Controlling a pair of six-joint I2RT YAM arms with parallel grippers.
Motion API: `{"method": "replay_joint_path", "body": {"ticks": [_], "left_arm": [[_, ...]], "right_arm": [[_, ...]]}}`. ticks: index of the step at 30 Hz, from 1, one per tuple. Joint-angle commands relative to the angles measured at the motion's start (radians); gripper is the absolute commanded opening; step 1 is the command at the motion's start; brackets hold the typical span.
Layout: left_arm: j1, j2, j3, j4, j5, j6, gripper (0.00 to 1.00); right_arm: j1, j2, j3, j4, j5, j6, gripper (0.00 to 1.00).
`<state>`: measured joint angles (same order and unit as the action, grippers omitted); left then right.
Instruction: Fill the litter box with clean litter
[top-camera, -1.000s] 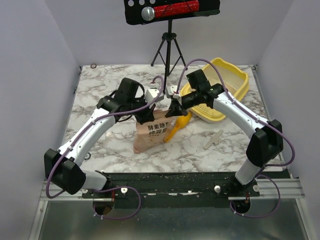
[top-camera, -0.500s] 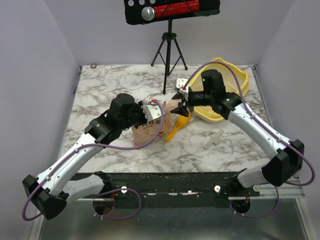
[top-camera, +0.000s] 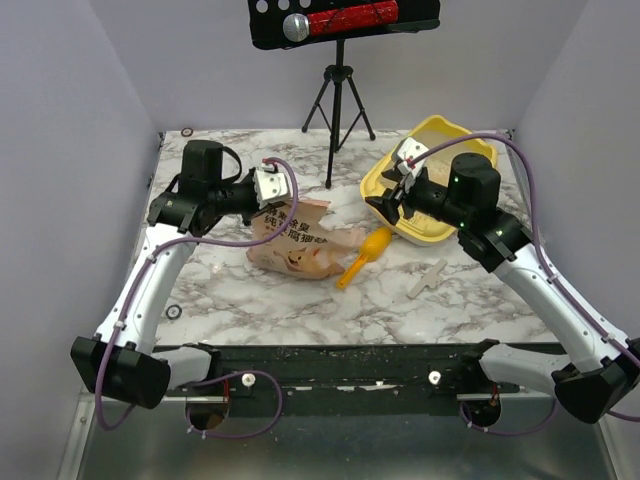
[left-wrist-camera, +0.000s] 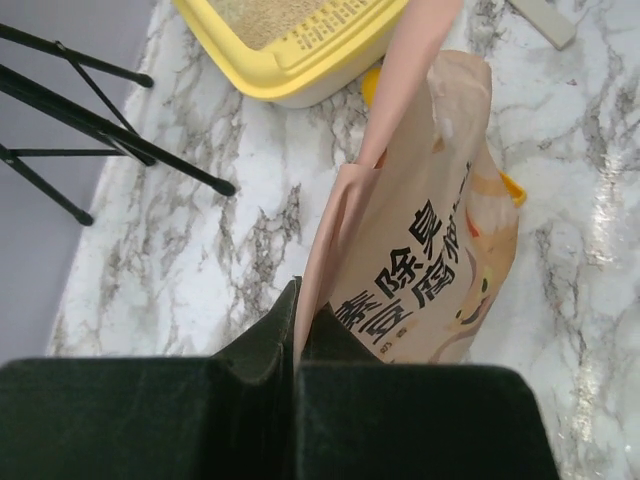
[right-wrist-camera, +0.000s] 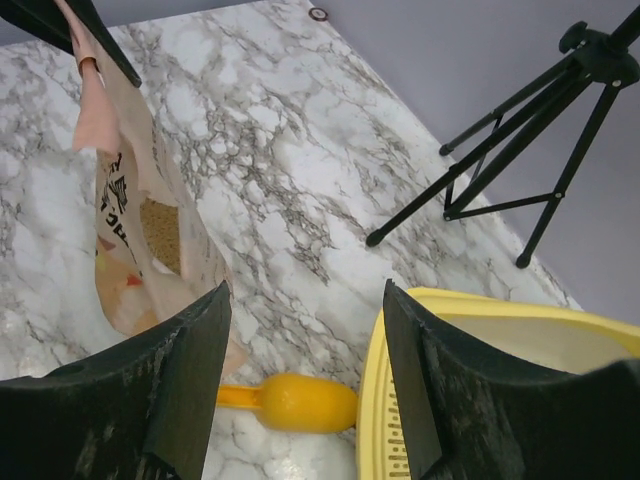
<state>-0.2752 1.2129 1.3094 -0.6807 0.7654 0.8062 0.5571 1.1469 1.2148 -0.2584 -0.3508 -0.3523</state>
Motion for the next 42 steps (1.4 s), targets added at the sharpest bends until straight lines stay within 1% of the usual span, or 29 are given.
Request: {"method": "replay_joint_path", "body": {"ticks": [1,4,8,11,13,15,17,20,23,26,28,30,36,42], "left_arm": [[0.07,-0.012,0.044,0.034,0.343,0.123,0.0],[0.071,-0.053,-0.059,0.039,0.389,0.139,0.0],[0.076,-0.157,-0.232,0.237,0.449,0.018,0.0],[0.076,-0.217,-0.336,0.396,0.459,-0.105,0.0],[0.076,-0.266,-0.422,0.525,0.436,-0.185,0.0],[0.074,-0.309,-0.467,0.578,0.396,-0.214,0.0],[0.076,-0.346,-0.493,0.593,0.368,-0.217,0.0],[0.076,-0.378,-0.516,0.609,0.357,-0.223,0.0],[0.074,-0.389,-0.536,0.618,0.353,-0.237,0.0],[0.074,-0.397,-0.559,0.647,0.342,-0.252,0.0],[0.074,-0.397,-0.561,0.653,0.336,-0.256,0.0],[0.073,-0.401,-0.561,0.652,0.333,-0.256,0.0],[0.07,-0.408,-0.568,0.67,0.333,-0.268,0.0],[0.06,-0.405,-0.578,0.676,0.318,-0.271,0.0]], "right_arm": [[0.001,-0.021,-0.037,-0.036,0.01,0.056,0.7],[0.001,0.002,-0.032,-0.05,-0.01,0.061,0.7],[0.001,0.06,0.0,-0.082,-0.138,0.047,0.7],[0.001,0.12,0.029,-0.11,-0.243,-0.007,0.68],[0.003,0.16,0.052,-0.142,-0.318,-0.049,0.64],[0.003,0.184,0.057,-0.16,-0.384,-0.095,0.61],[0.003,0.198,0.048,-0.17,-0.416,-0.138,0.57],[0.006,0.206,0.034,-0.195,-0.483,-0.22,0.57],[0.01,0.227,0.046,-0.232,-0.531,-0.272,0.64],[0.039,0.272,0.09,-0.292,-0.574,-0.304,0.66],[0.07,0.29,0.097,-0.311,-0.574,-0.33,0.68],[0.09,0.3,0.086,-0.292,-0.557,-0.329,0.68],[0.121,0.312,0.023,-0.15,-0.527,-0.274,0.68],[0.135,0.359,0.045,-0.111,-0.513,-0.249,0.68]]}}
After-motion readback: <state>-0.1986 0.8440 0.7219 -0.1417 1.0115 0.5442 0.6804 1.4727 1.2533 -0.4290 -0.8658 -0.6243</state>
